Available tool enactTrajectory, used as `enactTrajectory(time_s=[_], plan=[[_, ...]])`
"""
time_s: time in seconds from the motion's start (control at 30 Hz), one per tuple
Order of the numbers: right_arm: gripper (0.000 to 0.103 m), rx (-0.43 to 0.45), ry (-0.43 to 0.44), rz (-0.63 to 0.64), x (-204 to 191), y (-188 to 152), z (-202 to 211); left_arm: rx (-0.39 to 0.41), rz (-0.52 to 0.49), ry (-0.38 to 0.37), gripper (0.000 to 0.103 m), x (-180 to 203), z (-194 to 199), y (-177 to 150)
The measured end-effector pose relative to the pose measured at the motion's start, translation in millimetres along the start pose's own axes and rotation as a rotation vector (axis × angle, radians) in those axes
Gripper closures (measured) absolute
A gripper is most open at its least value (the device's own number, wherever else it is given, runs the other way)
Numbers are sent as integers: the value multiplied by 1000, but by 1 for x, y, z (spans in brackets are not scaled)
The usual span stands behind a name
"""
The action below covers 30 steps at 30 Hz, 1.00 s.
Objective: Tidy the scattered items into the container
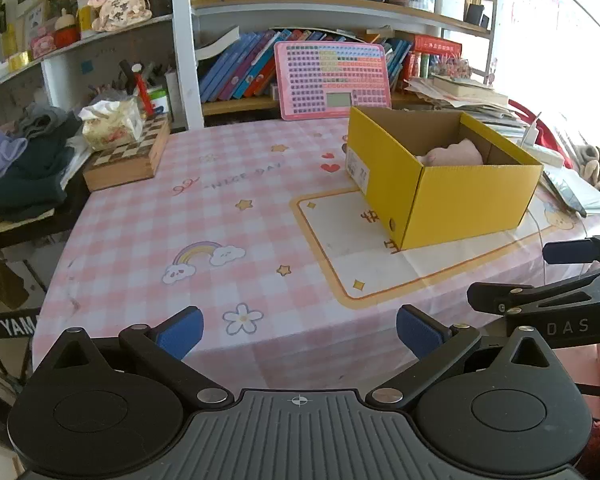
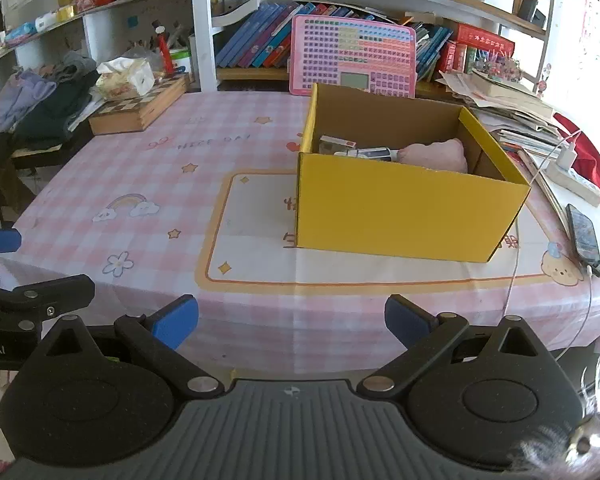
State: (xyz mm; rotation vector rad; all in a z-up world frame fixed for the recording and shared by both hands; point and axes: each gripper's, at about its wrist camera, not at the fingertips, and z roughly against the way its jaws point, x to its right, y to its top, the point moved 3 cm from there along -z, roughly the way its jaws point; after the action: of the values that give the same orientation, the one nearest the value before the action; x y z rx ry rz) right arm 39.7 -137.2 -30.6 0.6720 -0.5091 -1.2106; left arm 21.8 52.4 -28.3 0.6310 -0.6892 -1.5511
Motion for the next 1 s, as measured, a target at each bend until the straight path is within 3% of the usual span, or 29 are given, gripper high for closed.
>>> enactTrajectory(time_s=[1.0], plan=[[0,6,2,20,-13,0,5,-10,26,0,0,-10,5,-5]])
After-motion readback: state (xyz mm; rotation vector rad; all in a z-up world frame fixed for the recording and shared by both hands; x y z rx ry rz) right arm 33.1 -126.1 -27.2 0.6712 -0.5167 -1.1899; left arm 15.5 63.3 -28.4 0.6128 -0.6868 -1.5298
